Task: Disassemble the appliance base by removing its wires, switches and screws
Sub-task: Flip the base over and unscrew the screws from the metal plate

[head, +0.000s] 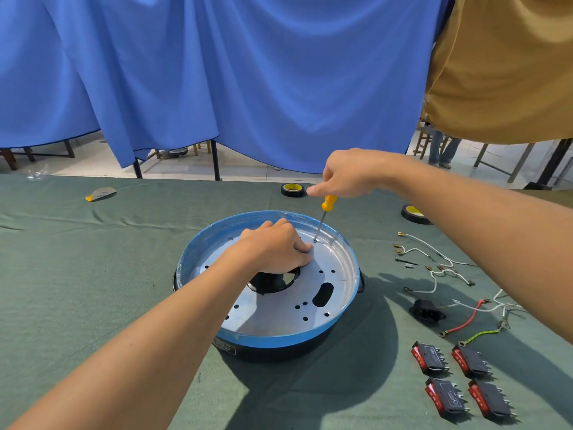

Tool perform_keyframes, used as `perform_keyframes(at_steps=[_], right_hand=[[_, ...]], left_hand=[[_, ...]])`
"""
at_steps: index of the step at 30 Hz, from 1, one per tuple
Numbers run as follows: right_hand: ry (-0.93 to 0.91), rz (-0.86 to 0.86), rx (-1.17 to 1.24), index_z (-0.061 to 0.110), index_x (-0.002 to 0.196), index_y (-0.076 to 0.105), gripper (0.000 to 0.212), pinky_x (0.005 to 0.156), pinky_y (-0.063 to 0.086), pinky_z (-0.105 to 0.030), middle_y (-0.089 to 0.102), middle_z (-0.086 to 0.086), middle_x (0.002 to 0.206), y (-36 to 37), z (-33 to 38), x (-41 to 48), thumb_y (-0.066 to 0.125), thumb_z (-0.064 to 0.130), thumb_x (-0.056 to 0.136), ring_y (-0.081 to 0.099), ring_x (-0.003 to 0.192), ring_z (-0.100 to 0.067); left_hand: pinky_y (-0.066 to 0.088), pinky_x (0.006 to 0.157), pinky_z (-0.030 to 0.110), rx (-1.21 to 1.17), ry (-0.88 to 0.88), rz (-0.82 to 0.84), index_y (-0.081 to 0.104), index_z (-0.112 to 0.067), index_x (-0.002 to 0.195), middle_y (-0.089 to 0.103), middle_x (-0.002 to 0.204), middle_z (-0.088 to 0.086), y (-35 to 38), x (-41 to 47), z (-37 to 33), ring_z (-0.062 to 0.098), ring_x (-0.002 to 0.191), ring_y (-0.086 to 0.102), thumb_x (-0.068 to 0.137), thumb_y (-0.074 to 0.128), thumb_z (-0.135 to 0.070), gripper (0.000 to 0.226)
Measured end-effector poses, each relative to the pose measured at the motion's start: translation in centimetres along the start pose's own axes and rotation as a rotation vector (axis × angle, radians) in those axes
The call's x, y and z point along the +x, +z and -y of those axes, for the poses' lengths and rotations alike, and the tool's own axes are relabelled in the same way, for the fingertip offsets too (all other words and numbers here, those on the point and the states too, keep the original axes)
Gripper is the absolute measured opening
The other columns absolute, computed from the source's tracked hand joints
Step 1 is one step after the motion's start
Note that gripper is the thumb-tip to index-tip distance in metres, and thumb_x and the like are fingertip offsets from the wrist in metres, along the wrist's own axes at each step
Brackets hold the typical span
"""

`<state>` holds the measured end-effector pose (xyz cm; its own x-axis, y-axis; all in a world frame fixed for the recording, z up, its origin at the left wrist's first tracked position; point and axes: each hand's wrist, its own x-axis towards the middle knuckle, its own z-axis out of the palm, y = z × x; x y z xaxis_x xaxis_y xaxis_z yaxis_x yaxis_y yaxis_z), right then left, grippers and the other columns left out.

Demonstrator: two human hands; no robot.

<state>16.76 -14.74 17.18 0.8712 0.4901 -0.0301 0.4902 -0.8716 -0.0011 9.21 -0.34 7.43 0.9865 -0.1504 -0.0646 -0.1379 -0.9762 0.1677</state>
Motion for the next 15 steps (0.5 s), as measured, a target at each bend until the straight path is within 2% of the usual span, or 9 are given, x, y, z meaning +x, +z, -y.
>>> perform_keyframes(at_steps=[2, 3, 5, 9, 11, 15], right_hand=[[0.018, -0.030, -0.004, 0.007, 0.071, 0.057, 0.052, 0.056, 0.040, -0.031, 0.053, -0.008, 0.067, 0.3, 0.0, 0.0, 0.053, 0.053, 0.093, 0.051, 0.068, -0.028], [0.006, -0.030, 0.002, 0.006, 0.073, 0.060, 0.048, 0.056, 0.041, -0.031, 0.054, -0.008, 0.068, 0.4, 0.0, 0.0, 0.055, 0.049, 0.093, 0.052, 0.069, -0.029], [-0.037, -0.014, 0.014, 0.012, 0.084, 0.069, 0.032, 0.057, 0.044, -0.030, 0.064, -0.006, 0.078, 0.3, 0.0, -0.1, 0.062, 0.042, 0.091, 0.059, 0.078, -0.028], [-0.084, 0.000, 0.006, 0.026, 0.088, 0.069, 0.007, 0.060, 0.048, -0.027, 0.066, 0.001, 0.091, -0.1, 0.1, -0.3, 0.067, 0.033, 0.088, 0.063, 0.090, -0.024], [-0.090, 0.005, -0.003, 0.026, 0.092, 0.069, 0.006, 0.061, 0.048, -0.028, 0.066, 0.000, 0.094, -0.1, 0.2, -0.2, 0.068, 0.029, 0.087, 0.062, 0.090, -0.023], [-0.103, 0.013, -0.044, 0.024, 0.100, 0.069, 0.016, 0.057, 0.043, -0.026, 0.063, 0.004, 0.088, 0.0, 0.3, -0.2, 0.072, 0.023, 0.084, 0.059, 0.086, -0.021]], left_hand=[[0.032, 0.075, 0.040, -0.001, -0.002, -0.003, 0.062, -0.041, 0.125, 0.051, 0.131, -0.007, 0.0, 0.0, 0.0, 0.025, 0.122, 0.042, 0.095, 0.044, -0.056, 0.038], [0.032, 0.075, 0.040, -0.005, -0.004, -0.007, 0.063, -0.040, 0.124, 0.051, 0.130, -0.007, 0.1, 0.1, 0.0, 0.025, 0.121, 0.042, 0.095, 0.044, -0.056, 0.038], [0.033, 0.073, 0.040, -0.006, -0.006, -0.017, 0.064, -0.038, 0.123, 0.052, 0.128, -0.006, 0.2, 0.2, 0.0, 0.025, 0.118, 0.043, 0.095, 0.044, -0.055, 0.039], [0.033, 0.074, 0.041, 0.021, 0.003, -0.054, 0.063, -0.038, 0.125, 0.049, 0.129, -0.003, 0.7, 0.1, -0.1, 0.027, 0.120, 0.043, 0.097, 0.041, -0.053, 0.038], [0.035, 0.074, 0.040, 0.016, 0.004, -0.088, 0.064, -0.035, 0.122, 0.050, 0.126, -0.001, 1.1, 0.0, -0.2, 0.028, 0.117, 0.046, 0.098, 0.040, -0.050, 0.037], [0.035, 0.063, 0.034, -0.045, -0.028, -0.142, 0.068, -0.024, 0.107, 0.055, 0.115, 0.002, 1.6, 0.0, -0.9, 0.028, 0.097, 0.054, 0.096, 0.046, -0.043, 0.031]])
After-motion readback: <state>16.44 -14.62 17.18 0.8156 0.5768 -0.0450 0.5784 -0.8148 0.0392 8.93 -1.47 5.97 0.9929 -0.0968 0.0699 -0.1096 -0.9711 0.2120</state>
